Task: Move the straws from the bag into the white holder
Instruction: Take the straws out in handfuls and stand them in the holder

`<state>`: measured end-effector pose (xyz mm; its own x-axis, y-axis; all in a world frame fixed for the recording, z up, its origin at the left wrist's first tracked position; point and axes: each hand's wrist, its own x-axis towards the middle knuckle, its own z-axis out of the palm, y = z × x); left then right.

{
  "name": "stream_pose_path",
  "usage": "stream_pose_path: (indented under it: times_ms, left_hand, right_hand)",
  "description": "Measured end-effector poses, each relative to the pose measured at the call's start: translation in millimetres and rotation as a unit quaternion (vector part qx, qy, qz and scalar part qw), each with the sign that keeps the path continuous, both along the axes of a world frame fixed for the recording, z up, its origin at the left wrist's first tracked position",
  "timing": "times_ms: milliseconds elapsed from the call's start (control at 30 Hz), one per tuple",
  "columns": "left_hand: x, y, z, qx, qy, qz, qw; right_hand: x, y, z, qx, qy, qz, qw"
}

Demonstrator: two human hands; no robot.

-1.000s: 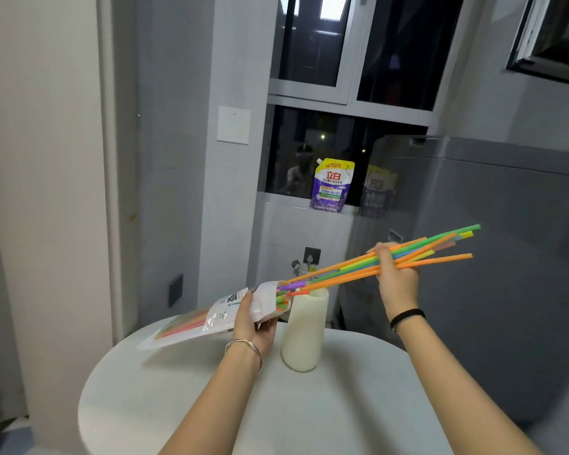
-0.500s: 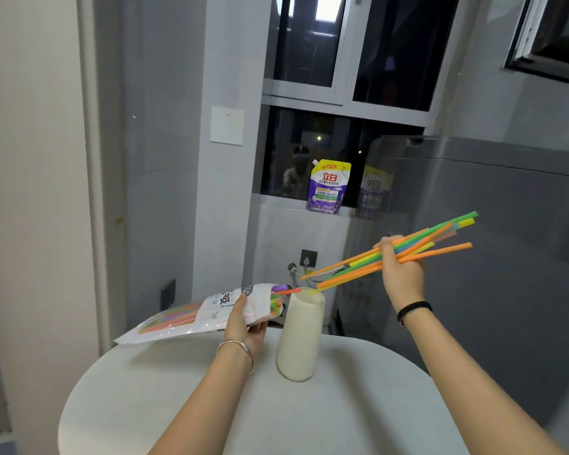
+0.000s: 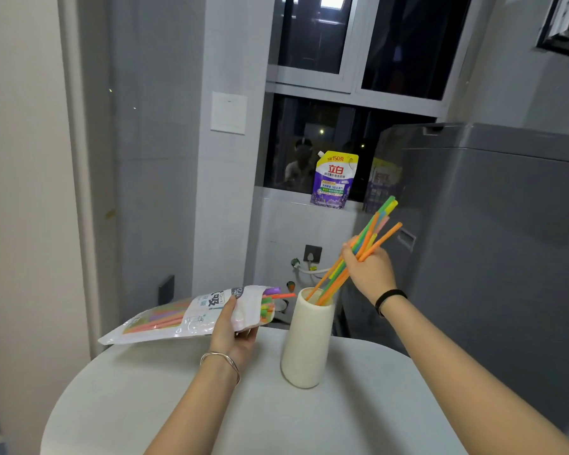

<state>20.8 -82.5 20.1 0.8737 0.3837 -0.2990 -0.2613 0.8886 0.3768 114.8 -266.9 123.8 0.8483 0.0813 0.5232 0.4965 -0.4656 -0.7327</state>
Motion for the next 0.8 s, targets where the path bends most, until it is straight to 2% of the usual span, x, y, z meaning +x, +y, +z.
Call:
stream_pose_path:
  times_ms: [167, 300, 533, 800]
  left_hand:
    - [8, 6, 1, 0.016, -0.021, -0.008, 1.0]
    - [17, -1, -1, 0.047, -0.032, -0.029, 0.998]
    - [28, -10, -15, 0.015, -0.017, -0.029, 0.999]
    - [32, -6, -17, 0.03, -0.016, -0.02, 0.999]
  right_hand:
    - [17, 5, -11, -0.012, 0.017, 0.005, 1.0]
    - [32, 8, -28, -0.024, 0.076, 0.03, 0.996]
    - [48, 18, -65, -0.068, 0.169, 0.089, 0.979]
    - [51, 24, -72, -0.015, 0.203, 0.142, 0.969]
